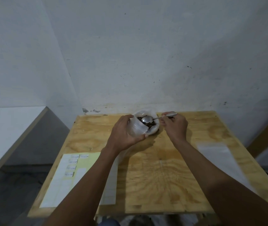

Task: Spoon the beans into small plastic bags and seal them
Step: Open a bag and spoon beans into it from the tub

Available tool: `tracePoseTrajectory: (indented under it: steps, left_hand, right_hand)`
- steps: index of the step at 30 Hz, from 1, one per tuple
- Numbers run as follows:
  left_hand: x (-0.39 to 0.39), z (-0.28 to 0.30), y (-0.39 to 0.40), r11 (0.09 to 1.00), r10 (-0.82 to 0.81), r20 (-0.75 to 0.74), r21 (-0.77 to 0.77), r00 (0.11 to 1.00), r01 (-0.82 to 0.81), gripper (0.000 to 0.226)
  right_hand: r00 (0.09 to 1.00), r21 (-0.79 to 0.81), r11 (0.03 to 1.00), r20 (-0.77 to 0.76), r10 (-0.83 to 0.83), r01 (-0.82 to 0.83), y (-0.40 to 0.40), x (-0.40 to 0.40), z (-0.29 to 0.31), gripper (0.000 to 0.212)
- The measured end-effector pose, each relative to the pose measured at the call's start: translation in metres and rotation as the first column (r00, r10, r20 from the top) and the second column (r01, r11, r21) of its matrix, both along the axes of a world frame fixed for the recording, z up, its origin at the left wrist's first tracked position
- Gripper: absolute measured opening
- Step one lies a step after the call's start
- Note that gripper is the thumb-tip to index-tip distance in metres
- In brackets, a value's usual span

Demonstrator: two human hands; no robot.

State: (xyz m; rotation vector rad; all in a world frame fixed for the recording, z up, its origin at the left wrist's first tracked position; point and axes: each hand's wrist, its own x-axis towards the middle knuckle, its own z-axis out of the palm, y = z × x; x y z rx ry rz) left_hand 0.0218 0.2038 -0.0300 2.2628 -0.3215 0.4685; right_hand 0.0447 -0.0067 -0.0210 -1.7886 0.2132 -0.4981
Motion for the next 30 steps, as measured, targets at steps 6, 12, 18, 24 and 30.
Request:
tracePoseTrajectory:
  steps: [6, 12, 18, 24, 30]
  left_hand:
    - [-0.001, -0.002, -0.004, 1.000, -0.004, -0.015, 0.003, 1.000, 0.005, 0.098]
    - [-0.001, -0.003, -0.003, 0.999, 0.007, -0.010, 0.033, 1.000, -0.007, 0.097]
    - [-0.006, 0.005, -0.003, 0.987, 0.083, 0.078, 0.128, 0.994, -0.092, 0.095]
    - [-0.009, 0.012, -0.006, 0.987, 0.096, 0.072, 0.123, 0.993, -0.104, 0.100]
    - [-0.007, 0.023, -0.016, 0.989, 0.083, 0.081, 0.119, 0.993, -0.092, 0.102]
  right_hand:
    - [0.986, 0.027, 0.999, -0.164, 0.023, -0.018, 0.008, 0.004, -0.001, 0.022]
    - [0.954, 0.253, 0.964, -0.298, -0.004, 0.083, 0.008, 0.006, 0.005, 0.022]
    - [0.963, 0.386, 0.917, -0.270, 0.006, 0.103, -0.001, -0.002, 0.020, 0.013]
    - [0.979, 0.474, 0.879, -0.199, 0.051, 0.051, -0.013, -0.009, 0.035, 0.010]
    - [0.985, 0.534, 0.845, -0.137, 0.105, -0.016, -0.021, -0.024, 0.056, 0.007]
